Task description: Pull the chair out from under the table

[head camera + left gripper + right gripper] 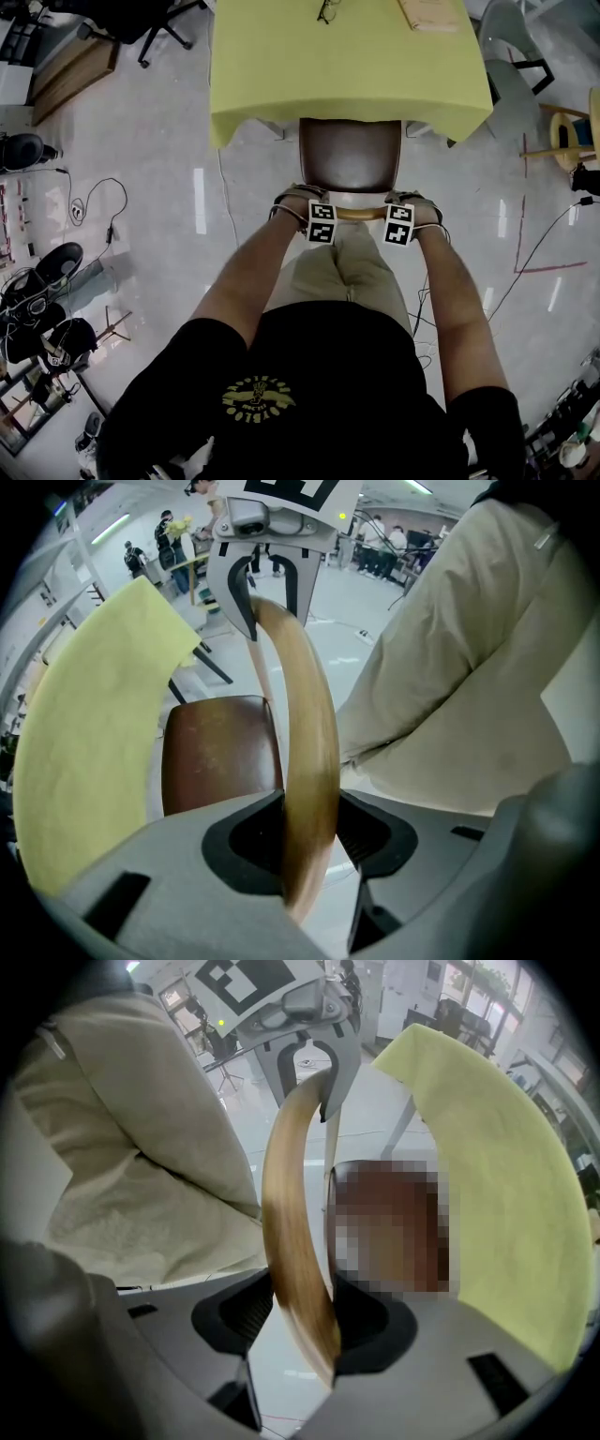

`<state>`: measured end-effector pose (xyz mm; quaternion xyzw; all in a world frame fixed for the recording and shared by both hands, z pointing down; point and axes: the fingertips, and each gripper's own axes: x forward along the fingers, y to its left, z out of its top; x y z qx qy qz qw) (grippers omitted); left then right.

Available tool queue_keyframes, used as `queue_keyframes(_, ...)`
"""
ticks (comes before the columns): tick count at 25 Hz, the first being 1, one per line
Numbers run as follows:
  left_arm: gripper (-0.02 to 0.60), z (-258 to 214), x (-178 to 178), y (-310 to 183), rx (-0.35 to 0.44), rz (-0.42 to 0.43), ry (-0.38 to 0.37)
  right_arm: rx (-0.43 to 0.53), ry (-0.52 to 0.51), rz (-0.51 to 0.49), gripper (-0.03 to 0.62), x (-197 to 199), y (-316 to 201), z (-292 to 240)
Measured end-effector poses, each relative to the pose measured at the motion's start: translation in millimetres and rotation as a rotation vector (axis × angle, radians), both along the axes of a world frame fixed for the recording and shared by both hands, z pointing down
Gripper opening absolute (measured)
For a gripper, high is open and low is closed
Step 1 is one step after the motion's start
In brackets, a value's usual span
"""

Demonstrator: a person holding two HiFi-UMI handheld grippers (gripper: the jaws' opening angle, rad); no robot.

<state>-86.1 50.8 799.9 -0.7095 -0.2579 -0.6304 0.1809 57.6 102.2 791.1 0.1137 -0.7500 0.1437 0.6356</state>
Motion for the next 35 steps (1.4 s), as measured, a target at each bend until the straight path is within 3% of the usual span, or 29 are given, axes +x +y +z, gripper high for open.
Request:
queue_keyframes(13, 0.152, 0.6, -27.8, 53.3, -0.021, 0.031, 0.006, 0.002, -0.006, 0.042, 0.193, -30.1, 58.6, 1.8)
queue_keyframes(23, 0.155, -3.0, -29.0, 97.6, -0.078, -0.027, -0.012, -0.006, -0.017, 0.004, 0.193, -27.7, 92.7, -1.3)
queue_keyframes(27, 0.175, -4.2, -29.8, 107.9, -0.122, -0.137, -0.024, -0.008, -0.060, 0.031, 0.202, -29.1, 100.3, -2.8)
queue_keyframes(35, 0.207, -23.2, -28.9, 99.1, -0.155, -0.448, 0.054, 0.025, -0.148, 0.217, 0.202, -11.1, 93.4, -28.6)
